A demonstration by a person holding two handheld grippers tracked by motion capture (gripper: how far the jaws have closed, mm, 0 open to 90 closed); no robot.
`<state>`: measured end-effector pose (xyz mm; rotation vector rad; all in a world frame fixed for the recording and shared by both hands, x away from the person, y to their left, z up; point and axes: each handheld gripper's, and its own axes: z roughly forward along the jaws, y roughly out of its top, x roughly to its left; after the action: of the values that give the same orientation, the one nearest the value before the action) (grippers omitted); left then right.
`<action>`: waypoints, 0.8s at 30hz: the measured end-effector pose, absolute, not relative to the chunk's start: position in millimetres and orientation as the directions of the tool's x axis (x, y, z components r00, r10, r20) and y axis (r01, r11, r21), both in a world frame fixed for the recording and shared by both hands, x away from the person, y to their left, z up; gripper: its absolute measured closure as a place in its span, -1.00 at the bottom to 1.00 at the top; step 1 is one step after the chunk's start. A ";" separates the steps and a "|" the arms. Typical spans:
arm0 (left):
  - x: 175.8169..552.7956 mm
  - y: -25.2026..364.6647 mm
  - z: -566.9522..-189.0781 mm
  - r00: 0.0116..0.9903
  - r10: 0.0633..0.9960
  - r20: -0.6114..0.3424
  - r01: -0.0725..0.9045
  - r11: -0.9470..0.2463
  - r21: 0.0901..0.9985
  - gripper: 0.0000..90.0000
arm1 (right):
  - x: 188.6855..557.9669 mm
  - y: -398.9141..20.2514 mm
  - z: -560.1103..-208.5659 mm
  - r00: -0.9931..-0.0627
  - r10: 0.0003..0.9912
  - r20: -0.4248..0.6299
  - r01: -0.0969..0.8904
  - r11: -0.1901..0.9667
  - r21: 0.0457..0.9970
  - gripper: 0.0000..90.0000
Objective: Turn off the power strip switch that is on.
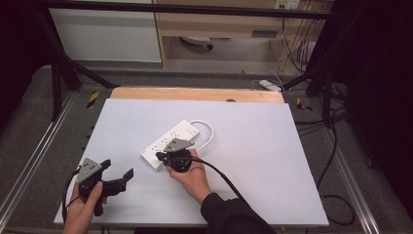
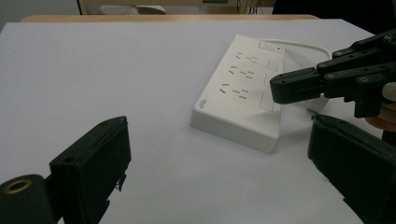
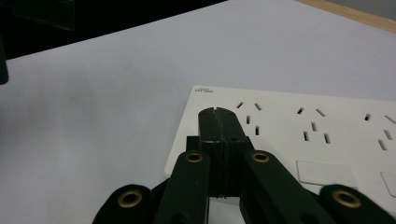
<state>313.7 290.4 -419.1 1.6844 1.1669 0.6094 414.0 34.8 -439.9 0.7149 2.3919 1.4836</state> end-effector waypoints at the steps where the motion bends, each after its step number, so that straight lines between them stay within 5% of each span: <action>1: 313.7 289.8 -419.1 0.418 0.901 -0.114 0.422 -0.081 0.903 -0.87 | 413.0 34.1 -439.4 -0.852 0.519 0.061 0.282 0.359 0.890 1.00; 24: 314.2 285.9 -421.8 0.420 0.902 -0.098 0.437 -0.107 0.893 -0.87 | 405.8 -8.3 -411.9 -0.830 0.551 0.083 0.289 0.297 0.910 1.00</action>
<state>314.2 285.9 -421.8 1.7199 1.1719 0.6100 405.8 -8.3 -411.9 0.7695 2.3201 1.5483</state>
